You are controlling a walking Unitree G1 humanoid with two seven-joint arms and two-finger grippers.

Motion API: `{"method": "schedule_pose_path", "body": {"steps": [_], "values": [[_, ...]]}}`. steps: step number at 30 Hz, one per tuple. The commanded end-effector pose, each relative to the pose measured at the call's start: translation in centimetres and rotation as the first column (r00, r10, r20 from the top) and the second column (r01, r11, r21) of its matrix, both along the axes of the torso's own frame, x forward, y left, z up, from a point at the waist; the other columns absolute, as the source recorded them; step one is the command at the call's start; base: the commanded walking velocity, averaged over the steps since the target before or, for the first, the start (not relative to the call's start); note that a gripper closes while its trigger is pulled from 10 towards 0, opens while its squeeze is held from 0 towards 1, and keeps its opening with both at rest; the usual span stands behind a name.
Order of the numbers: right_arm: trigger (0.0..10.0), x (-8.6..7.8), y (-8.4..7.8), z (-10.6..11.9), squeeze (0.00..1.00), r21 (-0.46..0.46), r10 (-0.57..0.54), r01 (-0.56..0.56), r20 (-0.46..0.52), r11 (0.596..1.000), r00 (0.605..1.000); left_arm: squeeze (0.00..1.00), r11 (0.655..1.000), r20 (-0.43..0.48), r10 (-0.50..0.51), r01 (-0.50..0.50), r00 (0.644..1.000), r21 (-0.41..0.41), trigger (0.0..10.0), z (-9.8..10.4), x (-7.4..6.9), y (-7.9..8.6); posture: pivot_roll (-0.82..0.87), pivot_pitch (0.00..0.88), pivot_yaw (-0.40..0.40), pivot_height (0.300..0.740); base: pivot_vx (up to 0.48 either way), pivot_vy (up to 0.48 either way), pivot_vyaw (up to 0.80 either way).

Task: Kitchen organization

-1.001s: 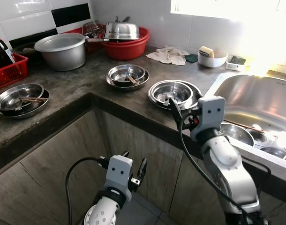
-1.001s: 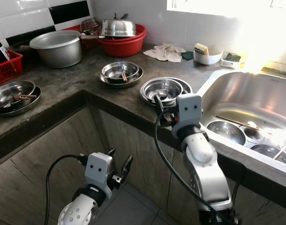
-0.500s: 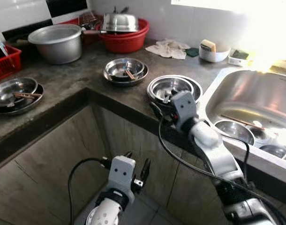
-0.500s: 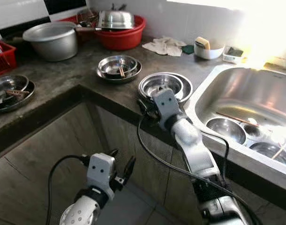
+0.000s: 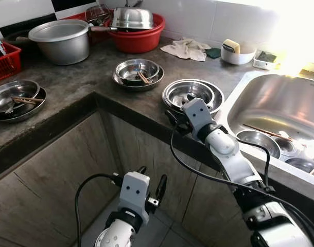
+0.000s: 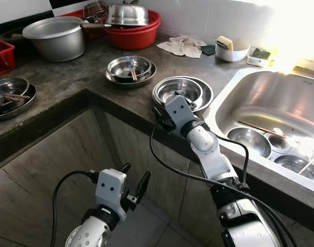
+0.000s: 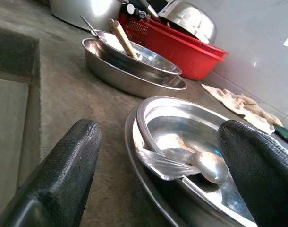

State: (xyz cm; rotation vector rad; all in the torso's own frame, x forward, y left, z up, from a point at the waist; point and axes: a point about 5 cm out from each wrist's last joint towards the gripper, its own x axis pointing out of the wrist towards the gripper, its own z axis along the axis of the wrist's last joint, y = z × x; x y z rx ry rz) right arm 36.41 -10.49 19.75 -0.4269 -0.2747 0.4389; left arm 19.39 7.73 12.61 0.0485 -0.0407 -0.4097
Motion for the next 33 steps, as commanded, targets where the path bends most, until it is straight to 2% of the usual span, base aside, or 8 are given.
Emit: {"method": "schedule_pose_path", "body": {"steps": [1, 7, 8, 9, 10, 12, 13, 33], "values": [[10.0, 0.2, -0.1, 0.3, 0.0, -0.01, -0.003, 0.003, 0.021, 1.0, 1.0, 0.0, 1.0, 0.055, -0.006, 0.007, 0.998, -0.019, 10.0, 0.9, -0.3, -0.1, 0.05, 0.131, -0.028, 0.74, 0.0, 0.0, 0.0], [10.0, 0.6, -0.4, 0.2, 0.0, -0.021, -0.019, 0.019, 0.017, 1.0, 1.0, 0.0, 1.0, 0.092, 0.01, -0.008, 0.996, -0.025, 10.0, 1.3, -0.3, 0.1, 0.05, 0.123, -0.03, 0.74, 0.0, 0.0, 0.0], [6.2, 0.7, -0.5, 0.1, 0.0, -0.021, -0.023, 0.023, 0.018, 1.0, 1.0, 0.0, 1.0, 0.088, 0.008, -0.006, 0.996, -0.022, 10.0, 1.2, -0.3, 0.0, 0.05, 0.118, -0.034, 0.74, 0.0, 0.0, 0.0], [6.2, 0.7, -0.5, 0.1, 0.0, -0.021, -0.023, 0.023, 0.018, 1.0, 1.0, 0.0, 1.0, 0.088, 0.008, -0.006, 0.996, -0.022, 10.0, 1.2, -0.3, 0.0, 0.05, 0.118, -0.034, 0.74, 0.0, 0.0, 0.0], [2.7, 0.8, -0.5, 0.1, 0.0, -0.02, -0.024, 0.025, 0.02, 1.0, 1.0, 0.0, 1.0, 0.09, 0.008, -0.006, 0.996, -0.021, 10.0, 1.1, -0.3, 0.0, 0.05, 0.117, -0.035, 0.74, 0.0, 0.0, 0.0], [2.7, 0.8, -0.5, 0.1, 0.0, -0.019, -0.024, 0.025, 0.021, 1.0, 0.999, 0.0, 1.0, 0.091, 0.007, -0.005, 0.996, -0.02, 10.0, 1.1, -0.3, 0.0, 0.05, 0.117, -0.035, 0.74, 0.0, 0.0, 0.0], [0.3, 0.9, -0.5, 0.2, 0.0, -0.017, -0.026, 0.027, 0.026, 1.0, 0.999, 0.0, 1.0, 0.093, 0.006, -0.005, 0.996, -0.018, 10.0, 1.0, -0.3, 0.0, 0.05, 0.112, -0.033, 0.74, 0.0, 0.0, 0.0], [0.0, 1.6, -0.6, 2.0, 0.0, 0.043, -0.062, 0.059, 0.091, 0.997, 0.994, 0.0, 1.0, 0.074, 0.005, -0.004, 0.997, -0.007, 10.0, 0.4, -0.1, 0.0, 0.05, 0.099, -0.031, 0.74, 0.0, 0.0, 0.0]]}}
